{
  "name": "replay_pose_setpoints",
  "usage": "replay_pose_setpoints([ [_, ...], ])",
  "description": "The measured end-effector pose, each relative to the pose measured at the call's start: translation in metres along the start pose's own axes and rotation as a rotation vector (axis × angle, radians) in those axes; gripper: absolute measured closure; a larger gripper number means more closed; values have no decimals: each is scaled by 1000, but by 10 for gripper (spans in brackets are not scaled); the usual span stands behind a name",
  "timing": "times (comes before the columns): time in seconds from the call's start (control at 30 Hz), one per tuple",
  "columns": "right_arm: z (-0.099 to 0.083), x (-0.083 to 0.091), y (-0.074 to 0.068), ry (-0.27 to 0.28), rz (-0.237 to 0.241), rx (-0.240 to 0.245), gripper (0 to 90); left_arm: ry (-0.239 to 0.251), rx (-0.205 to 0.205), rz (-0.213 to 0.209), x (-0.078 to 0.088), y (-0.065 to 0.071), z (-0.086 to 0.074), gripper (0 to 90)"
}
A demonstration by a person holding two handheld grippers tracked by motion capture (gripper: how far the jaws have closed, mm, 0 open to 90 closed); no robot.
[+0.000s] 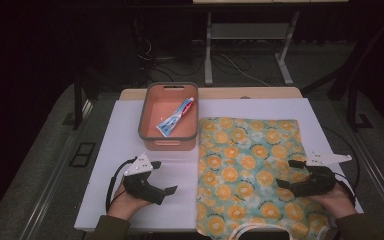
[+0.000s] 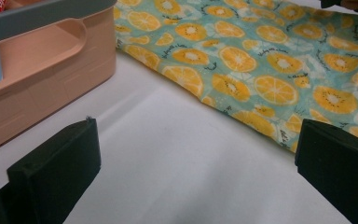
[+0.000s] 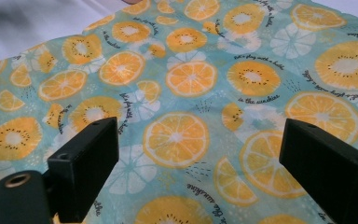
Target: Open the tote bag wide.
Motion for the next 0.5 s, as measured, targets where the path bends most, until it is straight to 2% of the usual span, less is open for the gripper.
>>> replay_pose_setpoints([
  [0.3, 0, 1, -2, 3, 2, 5, 116, -18, 3, 7, -7, 4, 0, 1],
  [0.5, 0, 0, 0, -3, -2, -3, 116, -33, 10, 4, -17, 4, 1, 40],
])
Point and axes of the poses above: each handheld gripper's, and its own axes: x roughly backward along the jaws, z roughly out of its top, y roughly to its right, the point moved 8 cm from there along -x, roughly forward along the jaws, and after that the axes turned 11 degrees about -z, right-handed, at the moved point
